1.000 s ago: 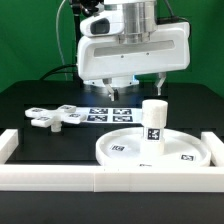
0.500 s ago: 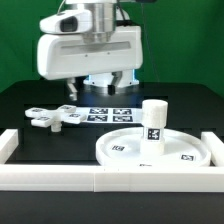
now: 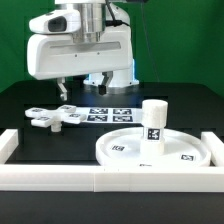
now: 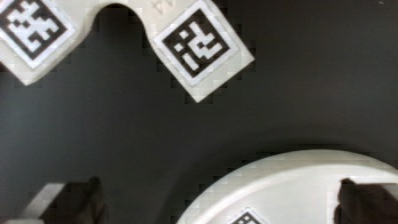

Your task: Assemble round table

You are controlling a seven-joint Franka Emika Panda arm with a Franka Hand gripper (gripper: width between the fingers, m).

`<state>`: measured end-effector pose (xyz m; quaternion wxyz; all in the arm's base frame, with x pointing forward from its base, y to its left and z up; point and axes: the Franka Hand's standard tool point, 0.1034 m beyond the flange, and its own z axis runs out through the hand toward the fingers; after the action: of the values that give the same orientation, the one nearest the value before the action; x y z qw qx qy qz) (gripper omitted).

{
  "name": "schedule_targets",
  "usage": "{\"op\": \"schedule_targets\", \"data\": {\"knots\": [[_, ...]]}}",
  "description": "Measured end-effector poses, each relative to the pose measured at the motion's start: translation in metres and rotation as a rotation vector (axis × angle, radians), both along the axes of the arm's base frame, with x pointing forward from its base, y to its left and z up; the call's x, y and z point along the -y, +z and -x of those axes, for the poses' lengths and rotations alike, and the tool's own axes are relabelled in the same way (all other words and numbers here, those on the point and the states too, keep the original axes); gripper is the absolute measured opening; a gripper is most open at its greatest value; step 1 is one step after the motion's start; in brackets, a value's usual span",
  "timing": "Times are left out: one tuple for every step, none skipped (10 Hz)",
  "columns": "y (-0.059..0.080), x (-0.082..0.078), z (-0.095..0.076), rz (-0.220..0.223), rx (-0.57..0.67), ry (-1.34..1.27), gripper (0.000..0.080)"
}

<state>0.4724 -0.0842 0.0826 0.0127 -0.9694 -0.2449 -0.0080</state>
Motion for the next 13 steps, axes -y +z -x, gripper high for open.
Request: {"op": "schedule_targets", "data": {"knots": [[-0.003,0.012,0.007,0.009,0.003,-0.018,0.0649],[-0.007,0.025,0.018,0.017,0.0,-0.042,0.0649],[-0.011,0.034,0.026,0.026,0.004,-0.057,0.0649],[-0.015,0.043,0.033,0.031,0.001,-0.057,0.0649],[-0.017,0.047,0.036,0.028,-0.008,-0.055,0.0649],[-0.017,0.046,0.035,0.028,-0.008,-0.051,0.0649],[-0.017,0.046,0.035,0.028,-0.008,-0.05,0.0649],[-0.018,0.049,0.036,0.029,-0.011,-0.038,0.0649],[-0.025,0.061,0.038,0.032,-0.021,-0.015,0.0649],[-0.03,0.069,0.038,0.034,-0.027,-0.025,0.0649],[-0.034,0.074,0.041,0.034,-0.035,-0.035,0.0649],[-0.037,0.073,0.042,0.034,-0.038,-0.035,0.0649],[-0.037,0.071,0.042,0.033,-0.041,-0.04,0.0649]]}}
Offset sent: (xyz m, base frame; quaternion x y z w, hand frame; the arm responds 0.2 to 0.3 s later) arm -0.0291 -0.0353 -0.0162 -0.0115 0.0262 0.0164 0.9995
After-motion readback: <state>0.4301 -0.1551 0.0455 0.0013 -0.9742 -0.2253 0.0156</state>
